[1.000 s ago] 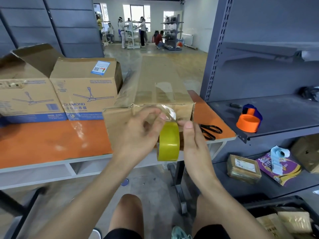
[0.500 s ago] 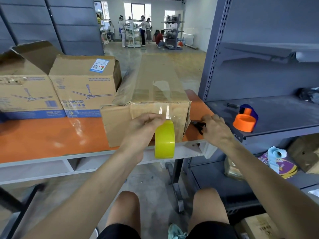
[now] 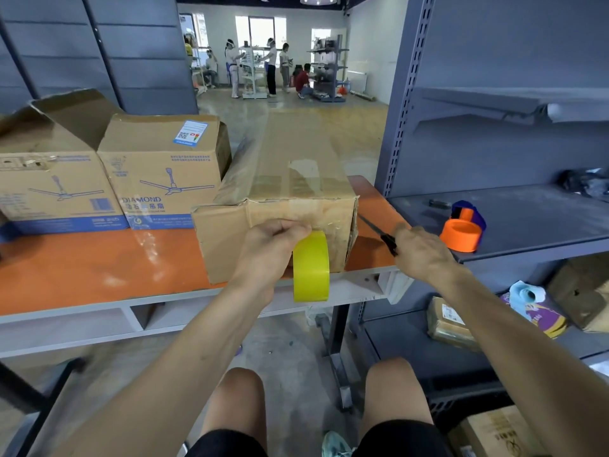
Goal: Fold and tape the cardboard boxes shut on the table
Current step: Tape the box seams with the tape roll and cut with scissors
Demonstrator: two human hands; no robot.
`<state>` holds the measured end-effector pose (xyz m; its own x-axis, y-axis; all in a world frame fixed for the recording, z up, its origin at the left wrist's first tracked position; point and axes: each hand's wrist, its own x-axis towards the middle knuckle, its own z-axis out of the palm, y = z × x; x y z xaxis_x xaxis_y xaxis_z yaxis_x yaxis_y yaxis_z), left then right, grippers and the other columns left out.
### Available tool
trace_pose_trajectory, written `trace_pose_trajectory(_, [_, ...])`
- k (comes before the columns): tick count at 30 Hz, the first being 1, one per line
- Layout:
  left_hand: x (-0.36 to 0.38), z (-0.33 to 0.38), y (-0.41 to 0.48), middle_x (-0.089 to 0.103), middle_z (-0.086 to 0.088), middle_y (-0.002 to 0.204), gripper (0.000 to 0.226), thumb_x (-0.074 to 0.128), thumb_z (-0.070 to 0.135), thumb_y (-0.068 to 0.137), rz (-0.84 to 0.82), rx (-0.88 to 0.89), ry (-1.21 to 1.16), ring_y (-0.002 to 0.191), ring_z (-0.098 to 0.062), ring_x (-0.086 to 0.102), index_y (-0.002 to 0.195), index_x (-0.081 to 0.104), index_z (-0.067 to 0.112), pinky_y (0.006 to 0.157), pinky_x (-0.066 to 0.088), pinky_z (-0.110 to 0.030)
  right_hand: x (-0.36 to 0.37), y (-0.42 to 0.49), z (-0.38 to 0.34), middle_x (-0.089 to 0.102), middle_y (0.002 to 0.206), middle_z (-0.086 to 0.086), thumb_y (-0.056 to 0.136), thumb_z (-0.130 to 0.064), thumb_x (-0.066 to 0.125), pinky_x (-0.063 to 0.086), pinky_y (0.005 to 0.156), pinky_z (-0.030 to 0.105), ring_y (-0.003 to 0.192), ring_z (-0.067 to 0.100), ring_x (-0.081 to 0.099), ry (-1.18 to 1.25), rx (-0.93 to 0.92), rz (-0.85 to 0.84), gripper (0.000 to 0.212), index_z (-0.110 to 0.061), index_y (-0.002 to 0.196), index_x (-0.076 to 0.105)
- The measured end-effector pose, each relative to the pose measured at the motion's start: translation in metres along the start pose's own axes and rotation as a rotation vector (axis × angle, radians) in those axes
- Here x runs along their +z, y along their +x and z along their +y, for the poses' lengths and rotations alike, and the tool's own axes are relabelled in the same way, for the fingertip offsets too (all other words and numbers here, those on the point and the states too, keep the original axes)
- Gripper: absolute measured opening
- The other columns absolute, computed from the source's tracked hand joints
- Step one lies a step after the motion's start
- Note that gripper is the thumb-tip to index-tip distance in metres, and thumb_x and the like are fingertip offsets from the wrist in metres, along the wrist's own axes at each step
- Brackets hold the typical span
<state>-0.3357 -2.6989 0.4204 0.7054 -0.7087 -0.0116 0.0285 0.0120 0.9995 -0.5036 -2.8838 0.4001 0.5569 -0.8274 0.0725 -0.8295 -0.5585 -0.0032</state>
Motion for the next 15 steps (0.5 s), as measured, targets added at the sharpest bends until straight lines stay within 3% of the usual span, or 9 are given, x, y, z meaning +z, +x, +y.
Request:
trace_pose_trajectory(3, [0.002,0.0,0.0,0.072,0.005,0.076,0.01,0.077,0.026,0.089,0.006,0.006,-0.009,0.076,-0.016,0.066,0.081,0.075,0.02,0.065,0.052,-0.027,-0.02,-0.01,0.015,0.067,0.112,0.017,0.099,-0.014,0.053,0.049,0.074,0.036,0.098,0.035,0.065,0.283,-0.024,0.03,0.028,-0.015,0.127,0.049])
trace_pose_trajectory(6, [0.002,0.0,-0.001,0.071,0.01,0.072,0.009,0.075,0.024,0.09,0.006,0.032,-0.009,0.082,-0.015,0.066,0.083,0.076,0.019,0.078,0.052,-0.032,-0.055,-0.026,0.03,0.071,0.099,-0.01,0.1,-0.024,0.053,0.048,0.054,0.022,0.075,0.015,0.068,0.587,-0.127,0.047,0.021,-0.041,0.113,0.054])
trace_pose_trajectory(8, [0.002,0.0,-0.002,0.071,0.014,0.071,0.009,0.075,0.023,0.091,0.002,0.036,-0.008,0.082,-0.013,0.066,0.082,0.076,0.02,0.083,0.051,-0.033,-0.078,-0.038,0.034,0.07,0.087,-0.01,0.093,-0.031,0.062,0.054,0.061,0.027,0.071,0.013,0.068,0.703,-0.253,0.055,0.018,-0.044,0.105,0.063])
trace_pose_trajectory(11, [0.002,-0.001,-0.002,0.075,0.013,0.079,0.009,0.076,0.022,0.09,0.01,0.038,-0.011,0.086,-0.012,0.067,0.081,0.077,0.021,0.085,0.051,-0.031,-0.096,-0.049,0.033,0.061,0.079,-0.001,0.085,-0.04,0.071,0.052,0.071,0.038,0.071,0.021,0.057,0.66,-0.447,0.023,0.025,-0.038,0.11,0.067])
trace_pose_trajectory(15, [0.002,-0.002,-0.001,0.078,0.003,0.092,0.005,0.076,0.021,0.088,0.023,0.041,-0.014,0.089,-0.013,0.068,0.084,0.078,0.02,0.081,0.052,-0.03,-0.103,-0.051,0.028,0.051,0.078,-0.008,0.091,-0.032,0.067,0.044,0.068,0.025,0.067,0.004,0.046,0.451,-0.612,-0.151,0.03,-0.049,0.115,0.062])
